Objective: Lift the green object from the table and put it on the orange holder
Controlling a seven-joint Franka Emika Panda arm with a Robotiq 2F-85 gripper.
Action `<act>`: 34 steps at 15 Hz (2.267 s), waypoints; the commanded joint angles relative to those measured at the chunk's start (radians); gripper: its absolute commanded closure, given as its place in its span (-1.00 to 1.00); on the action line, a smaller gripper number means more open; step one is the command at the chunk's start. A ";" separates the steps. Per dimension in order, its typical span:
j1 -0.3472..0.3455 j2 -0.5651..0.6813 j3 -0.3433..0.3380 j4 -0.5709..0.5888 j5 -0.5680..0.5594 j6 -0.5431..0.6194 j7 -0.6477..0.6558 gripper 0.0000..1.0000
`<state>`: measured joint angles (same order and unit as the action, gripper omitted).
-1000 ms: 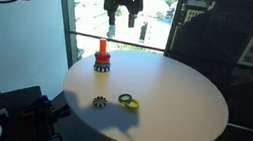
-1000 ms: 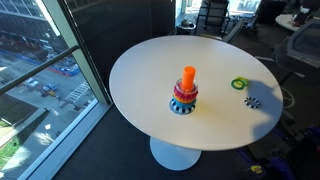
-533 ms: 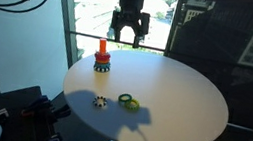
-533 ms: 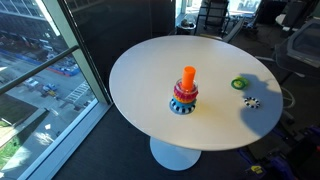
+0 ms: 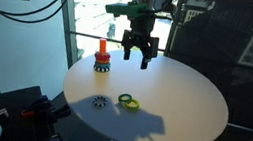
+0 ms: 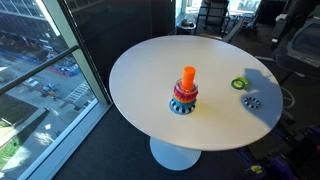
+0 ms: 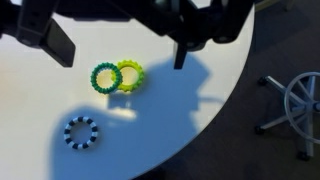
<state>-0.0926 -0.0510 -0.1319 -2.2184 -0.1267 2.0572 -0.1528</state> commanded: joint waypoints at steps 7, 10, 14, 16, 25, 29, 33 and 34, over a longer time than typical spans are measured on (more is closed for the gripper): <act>-0.045 0.092 -0.018 0.003 0.103 0.062 -0.003 -1.00; -0.045 0.095 -0.018 0.006 0.104 0.062 -0.003 -1.00; -0.042 0.095 -0.018 -0.030 0.098 0.130 0.085 -1.00; -0.039 0.093 -0.015 -0.064 0.107 0.185 0.136 -1.00; -0.038 0.180 -0.016 -0.157 0.107 0.373 0.265 -1.00; -0.030 0.241 -0.014 -0.150 0.096 0.418 0.266 -1.00; -0.016 0.289 -0.012 -0.135 0.088 0.443 0.263 -1.00; -0.011 0.298 -0.011 -0.130 0.085 0.445 0.265 -1.00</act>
<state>-0.1152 0.2185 -0.1462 -2.3734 -0.0242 2.4917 0.0918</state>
